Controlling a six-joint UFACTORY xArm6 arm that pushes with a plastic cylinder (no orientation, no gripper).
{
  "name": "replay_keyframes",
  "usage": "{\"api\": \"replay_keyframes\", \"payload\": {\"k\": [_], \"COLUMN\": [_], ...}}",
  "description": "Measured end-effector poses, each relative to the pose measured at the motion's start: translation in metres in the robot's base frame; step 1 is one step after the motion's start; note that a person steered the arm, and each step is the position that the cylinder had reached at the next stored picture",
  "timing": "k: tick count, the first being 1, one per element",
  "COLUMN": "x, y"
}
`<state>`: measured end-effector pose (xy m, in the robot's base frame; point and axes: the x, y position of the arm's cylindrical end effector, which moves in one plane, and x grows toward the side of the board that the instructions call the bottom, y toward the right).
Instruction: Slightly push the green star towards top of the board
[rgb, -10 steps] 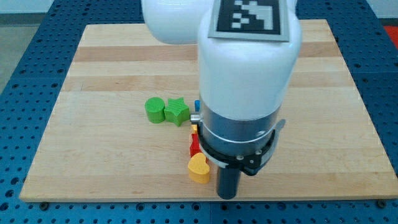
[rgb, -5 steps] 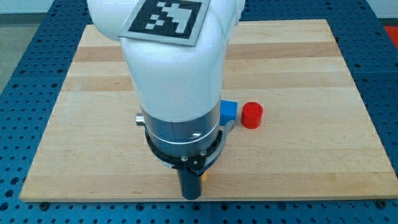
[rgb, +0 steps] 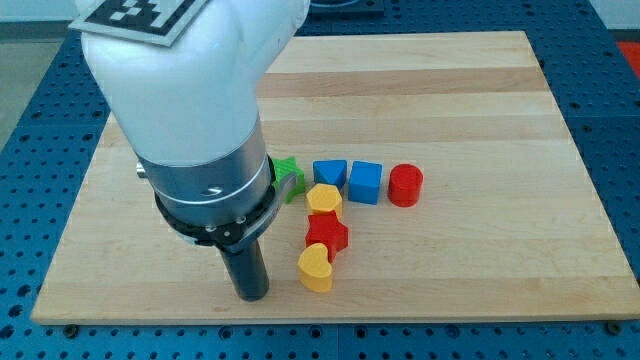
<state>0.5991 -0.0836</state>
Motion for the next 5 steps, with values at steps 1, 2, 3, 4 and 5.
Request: {"api": "replay_keyframes", "payload": {"k": [1,2,3,4,5], "x": [-0.002,-0.011,-0.019,-0.043,-0.067], "y": [0.0,0.0,-0.003,-0.003,-0.003]}}
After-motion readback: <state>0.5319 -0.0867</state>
